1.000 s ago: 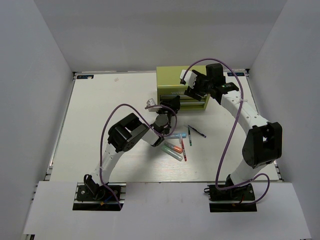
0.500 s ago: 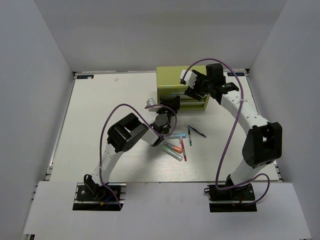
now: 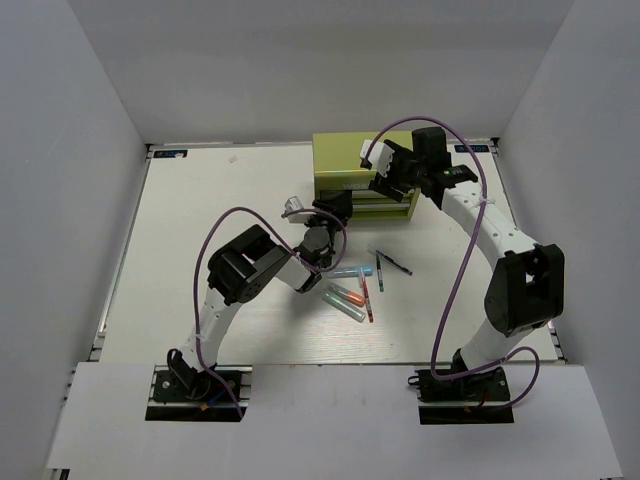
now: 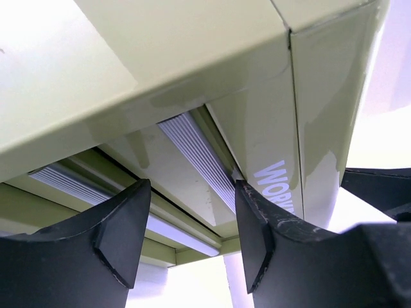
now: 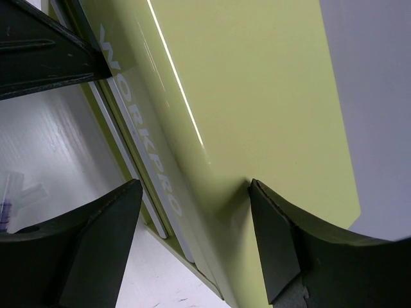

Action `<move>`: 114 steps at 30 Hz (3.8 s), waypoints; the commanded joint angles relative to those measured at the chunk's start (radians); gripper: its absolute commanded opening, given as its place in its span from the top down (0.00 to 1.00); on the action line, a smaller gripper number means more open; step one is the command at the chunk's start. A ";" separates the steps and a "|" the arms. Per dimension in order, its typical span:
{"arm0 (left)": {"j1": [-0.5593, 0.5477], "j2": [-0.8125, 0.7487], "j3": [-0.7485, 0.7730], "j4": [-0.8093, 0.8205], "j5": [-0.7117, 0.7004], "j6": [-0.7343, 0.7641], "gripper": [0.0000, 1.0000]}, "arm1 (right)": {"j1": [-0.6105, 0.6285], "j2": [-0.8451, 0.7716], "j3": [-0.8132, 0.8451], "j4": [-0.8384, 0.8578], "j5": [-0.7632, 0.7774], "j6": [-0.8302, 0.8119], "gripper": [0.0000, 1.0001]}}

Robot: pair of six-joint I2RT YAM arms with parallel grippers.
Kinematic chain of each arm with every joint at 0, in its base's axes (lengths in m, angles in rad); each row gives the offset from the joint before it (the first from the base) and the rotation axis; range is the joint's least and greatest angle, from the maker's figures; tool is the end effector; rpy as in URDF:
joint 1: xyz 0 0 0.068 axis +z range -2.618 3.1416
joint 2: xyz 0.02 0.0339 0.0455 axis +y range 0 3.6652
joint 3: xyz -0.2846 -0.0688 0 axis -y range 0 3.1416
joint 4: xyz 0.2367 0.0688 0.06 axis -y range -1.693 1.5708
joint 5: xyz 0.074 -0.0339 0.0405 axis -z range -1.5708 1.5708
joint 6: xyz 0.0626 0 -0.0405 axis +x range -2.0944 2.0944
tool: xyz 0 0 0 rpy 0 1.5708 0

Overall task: Sort the stationery into containers
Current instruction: Open the drawer in the storage box.

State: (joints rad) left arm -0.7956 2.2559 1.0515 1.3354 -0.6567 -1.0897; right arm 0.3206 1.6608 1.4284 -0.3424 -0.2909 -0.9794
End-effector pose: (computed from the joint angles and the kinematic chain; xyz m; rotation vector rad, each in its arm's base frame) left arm 0.3516 -0.3043 0.1505 -0.7711 1.3542 -1.0495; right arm 0.3760 0.1438 0.3280 -1.4127 1.5802 -0.0787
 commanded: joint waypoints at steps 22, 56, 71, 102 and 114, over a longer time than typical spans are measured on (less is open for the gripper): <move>-0.008 0.113 0.275 0.472 -0.173 -0.071 0.42 | -0.015 -0.018 -0.034 -0.106 0.016 0.007 0.27; -0.027 0.091 0.180 0.472 -0.222 -0.154 1.00 | -0.011 -0.133 -0.037 -0.169 -0.211 -0.163 0.18; -0.045 0.060 0.114 0.472 -0.213 -0.154 1.00 | -0.006 -0.046 0.033 -0.096 -0.114 -0.167 0.16; -0.083 -0.010 -0.019 0.472 -0.185 -0.164 1.00 | -0.012 -0.043 0.046 -0.069 -0.140 -0.206 0.18; -0.093 -0.019 -0.038 0.472 -0.167 -0.173 1.00 | -0.012 0.034 0.106 -0.102 -0.062 -0.190 0.24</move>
State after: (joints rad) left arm -0.8803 2.2887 1.0744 1.3849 -0.7216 -1.2915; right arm 0.3145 1.6871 1.4891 -0.4412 -0.3920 -1.1698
